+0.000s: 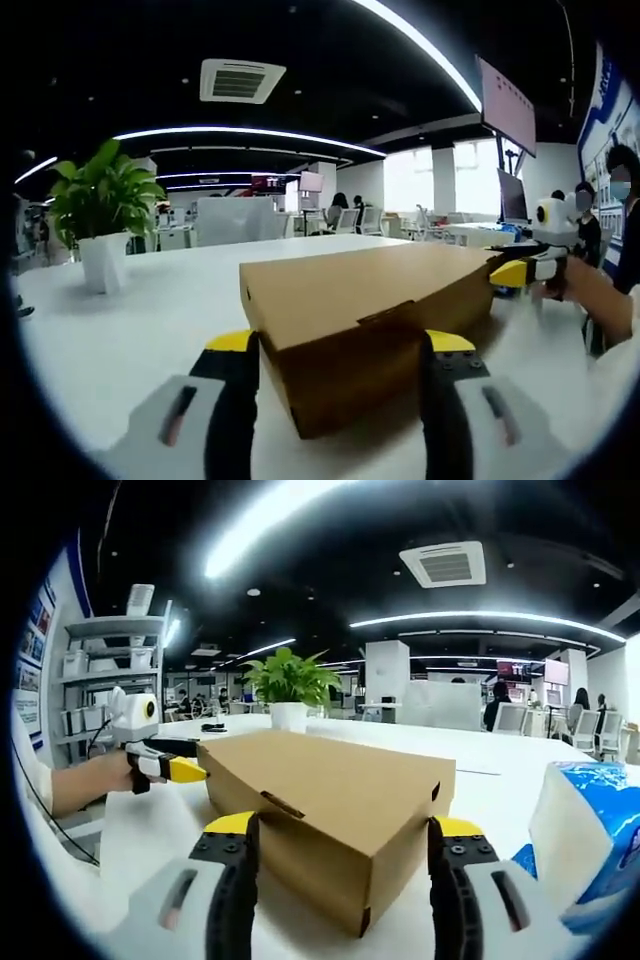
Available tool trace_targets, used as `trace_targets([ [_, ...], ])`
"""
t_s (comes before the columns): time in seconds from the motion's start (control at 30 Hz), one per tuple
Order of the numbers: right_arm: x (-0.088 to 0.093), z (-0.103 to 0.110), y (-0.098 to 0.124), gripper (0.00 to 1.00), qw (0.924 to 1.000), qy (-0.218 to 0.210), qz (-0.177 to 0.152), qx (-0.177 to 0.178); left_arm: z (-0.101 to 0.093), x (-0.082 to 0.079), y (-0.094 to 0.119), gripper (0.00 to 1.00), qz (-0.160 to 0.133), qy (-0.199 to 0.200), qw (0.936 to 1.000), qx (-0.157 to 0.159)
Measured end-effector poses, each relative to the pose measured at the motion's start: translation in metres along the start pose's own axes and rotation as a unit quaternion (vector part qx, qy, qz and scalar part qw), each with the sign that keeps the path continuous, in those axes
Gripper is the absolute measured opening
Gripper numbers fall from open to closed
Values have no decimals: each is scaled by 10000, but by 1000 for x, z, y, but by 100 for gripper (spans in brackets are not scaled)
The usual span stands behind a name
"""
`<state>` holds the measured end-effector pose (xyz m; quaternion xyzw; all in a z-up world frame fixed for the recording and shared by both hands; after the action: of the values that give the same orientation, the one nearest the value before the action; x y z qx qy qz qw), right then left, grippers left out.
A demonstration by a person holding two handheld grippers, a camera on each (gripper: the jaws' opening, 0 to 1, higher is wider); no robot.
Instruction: Operate the shoe box by opening the lid, removing the specified soft item, and placing it in the target area until the item is outside and the box remains undamaged.
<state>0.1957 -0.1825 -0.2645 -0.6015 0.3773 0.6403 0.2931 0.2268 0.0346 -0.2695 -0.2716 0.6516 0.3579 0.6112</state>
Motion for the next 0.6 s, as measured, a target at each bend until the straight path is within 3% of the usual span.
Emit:
trace_targets([
  [0.43,0,2,3,69,10000,11,50,-30,-7,-1,7,71,37,130,9999,56],
  [0.6,0,2,8,69,10000,19,78,-28,-6,-1,10,64,-16,202,9998,-18],
])
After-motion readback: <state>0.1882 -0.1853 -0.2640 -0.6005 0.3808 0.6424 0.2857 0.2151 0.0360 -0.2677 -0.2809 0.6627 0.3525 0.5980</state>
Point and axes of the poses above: the point that each gripper's makers call its tool centre point, and the gripper's own axes: y roughly backward along the fingers, z roughly to its left, x roughly out of its underside, the point moved 1 cm from there along y, roughly backward along the fingers, and after that the axes turned 4 degrees about -x, right-handed, at the moved point
